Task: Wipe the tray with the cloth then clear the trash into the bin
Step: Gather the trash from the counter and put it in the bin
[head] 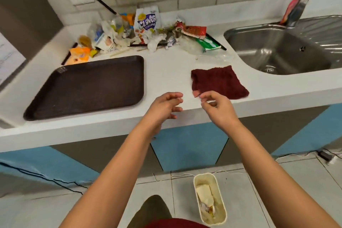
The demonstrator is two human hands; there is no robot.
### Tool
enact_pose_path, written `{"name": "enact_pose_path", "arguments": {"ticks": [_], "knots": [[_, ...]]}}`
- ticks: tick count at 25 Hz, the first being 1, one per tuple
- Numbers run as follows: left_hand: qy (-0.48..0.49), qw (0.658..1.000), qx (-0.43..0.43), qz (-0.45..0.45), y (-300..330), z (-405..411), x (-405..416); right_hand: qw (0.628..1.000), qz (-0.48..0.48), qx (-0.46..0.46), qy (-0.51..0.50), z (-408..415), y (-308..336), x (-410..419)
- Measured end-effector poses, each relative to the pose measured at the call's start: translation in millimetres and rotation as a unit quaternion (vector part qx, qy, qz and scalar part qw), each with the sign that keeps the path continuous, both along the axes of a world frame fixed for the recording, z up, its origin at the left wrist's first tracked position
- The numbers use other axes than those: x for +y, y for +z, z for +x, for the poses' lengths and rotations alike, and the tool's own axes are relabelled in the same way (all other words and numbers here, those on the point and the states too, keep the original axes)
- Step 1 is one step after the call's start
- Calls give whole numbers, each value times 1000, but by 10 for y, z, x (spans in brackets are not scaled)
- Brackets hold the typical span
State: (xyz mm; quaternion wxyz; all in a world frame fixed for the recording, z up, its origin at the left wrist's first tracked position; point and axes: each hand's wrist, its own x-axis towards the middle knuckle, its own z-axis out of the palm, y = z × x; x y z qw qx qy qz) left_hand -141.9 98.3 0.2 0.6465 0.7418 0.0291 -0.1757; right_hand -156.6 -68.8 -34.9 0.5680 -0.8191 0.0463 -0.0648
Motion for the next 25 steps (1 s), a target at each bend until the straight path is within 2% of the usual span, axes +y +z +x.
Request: {"name": "enact_pose_path", "arguments": {"ticks": [7, 12, 17, 20, 25], "knots": [[127, 992, -24, 1, 98, 451, 880, 998, -11, 17, 61, 679, 143, 678], [179, 984, -17, 14, 17, 969, 1617, 996, -28, 16, 79, 1221, 134, 1293], [208, 977, -24, 34, 16, 1618, 2405, 998, -29, 16, 56, 1828, 140, 1936], [230, 972, -30, 50, 60, 2048, 2876, 996, -63, 15, 56, 2144, 138, 2264], [279, 956, -39, 79, 64, 2691, 3475, 995, -90, 27, 33, 2488, 114, 2513]]}}
